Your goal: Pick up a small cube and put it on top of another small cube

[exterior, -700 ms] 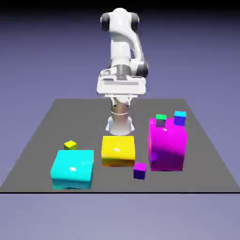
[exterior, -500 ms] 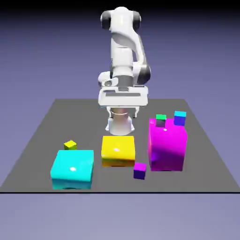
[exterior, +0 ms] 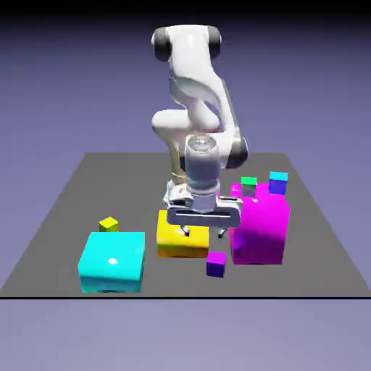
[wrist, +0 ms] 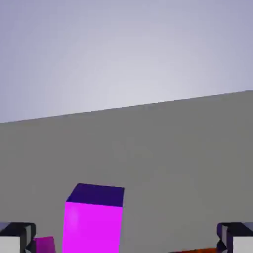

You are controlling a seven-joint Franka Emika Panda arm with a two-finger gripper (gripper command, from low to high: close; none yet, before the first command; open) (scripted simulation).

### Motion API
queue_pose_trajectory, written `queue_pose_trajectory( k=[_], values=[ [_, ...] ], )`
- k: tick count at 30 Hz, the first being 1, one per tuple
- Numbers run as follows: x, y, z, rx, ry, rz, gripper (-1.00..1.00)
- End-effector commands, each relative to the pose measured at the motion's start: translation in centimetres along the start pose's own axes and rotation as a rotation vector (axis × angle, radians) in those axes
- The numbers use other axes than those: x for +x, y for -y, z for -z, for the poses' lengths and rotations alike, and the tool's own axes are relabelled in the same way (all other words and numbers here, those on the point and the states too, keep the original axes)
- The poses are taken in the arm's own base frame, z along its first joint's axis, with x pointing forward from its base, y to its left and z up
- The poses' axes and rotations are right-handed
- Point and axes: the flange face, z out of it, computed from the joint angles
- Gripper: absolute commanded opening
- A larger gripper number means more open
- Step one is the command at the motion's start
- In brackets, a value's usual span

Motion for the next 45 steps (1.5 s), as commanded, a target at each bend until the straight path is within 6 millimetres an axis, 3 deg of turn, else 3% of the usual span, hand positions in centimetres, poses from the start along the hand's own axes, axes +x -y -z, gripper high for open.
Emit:
queue_pose_trajectory(
  k=[1,7,9,13,14,15,19,20,23,26,29,33,35,37,43,44,45],
  values=[
    [0.1,0.5,-1.0,-0.033,0.033,-0.009,0.00],
    [0.0,2.9,-7.1,-0.232,0.234,-0.061,0.00],
    [0.0,3.0,-7.5,-0.246,0.249,-0.064,0.00],
    [-0.9,2.1,-14.1,-0.246,0.249,-0.064,0.00],
    [-0.9,2.1,-14.1,-0.246,0.249,-0.064,-1.00],
    [-0.9,2.1,-14.1,-0.246,0.249,-0.064,-1.00],
    [0.0,3.2,-7.1,-0.234,0.245,-0.052,-1.00],
    [-0.8,4.0,-5.4,-0.205,0.233,-0.002,-1.00],
    [-8.2,6.6,1.1,-0.201,0.200,0.196,-1.00],
    [-16.2,7.3,6.4,-0.230,0.162,0.375,-1.00],
    [-24.4,6.3,10.4,-0.288,0.115,0.529,-1.00],
    [-35.3,2.7,14.7,-0.382,0.030,0.722,-1.00],
    [-35.2,2.1,13.2,-0.460,0.020,0.656,-1.00],
    [-35.1,2.1,13.1,-0.468,0.019,0.648,-1.00],
    [-34.1,0.2,6.7,-0.468,0.019,0.648,-1.00],
    [-34.1,0.2,6.7,-0.468,0.019,0.648,1.00],
    [-34.1,0.2,6.7,-0.468,0.019,0.648,1.00]
  ],
)
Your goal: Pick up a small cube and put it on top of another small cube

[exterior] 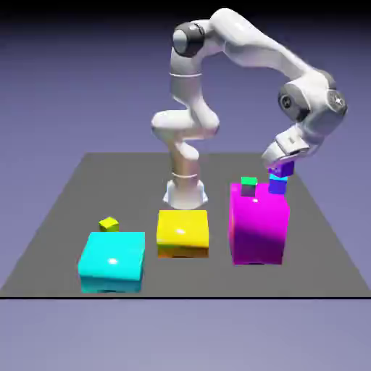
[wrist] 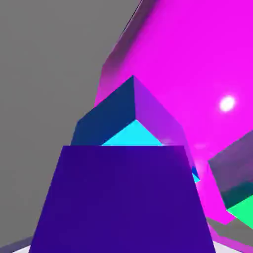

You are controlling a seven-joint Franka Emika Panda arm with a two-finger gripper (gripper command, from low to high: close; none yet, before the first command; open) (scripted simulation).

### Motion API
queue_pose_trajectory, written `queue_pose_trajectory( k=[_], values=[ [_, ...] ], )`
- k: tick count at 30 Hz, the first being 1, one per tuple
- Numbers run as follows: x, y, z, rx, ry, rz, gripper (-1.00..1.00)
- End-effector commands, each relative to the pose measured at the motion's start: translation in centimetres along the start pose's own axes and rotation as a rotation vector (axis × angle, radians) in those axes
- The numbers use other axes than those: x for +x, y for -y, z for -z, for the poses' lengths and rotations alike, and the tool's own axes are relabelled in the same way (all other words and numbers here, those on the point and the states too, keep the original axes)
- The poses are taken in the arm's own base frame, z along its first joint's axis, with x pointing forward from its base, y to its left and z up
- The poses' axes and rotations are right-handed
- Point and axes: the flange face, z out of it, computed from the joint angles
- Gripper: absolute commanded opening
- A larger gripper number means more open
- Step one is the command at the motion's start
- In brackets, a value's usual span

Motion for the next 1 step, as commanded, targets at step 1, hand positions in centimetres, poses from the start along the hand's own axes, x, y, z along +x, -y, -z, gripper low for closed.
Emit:
queue_pose_trajectory(
  k=[1],
  values=[
    [-0.03,-0.12,1.22,0.001,0.001,-0.001,1.00]
  ],
)
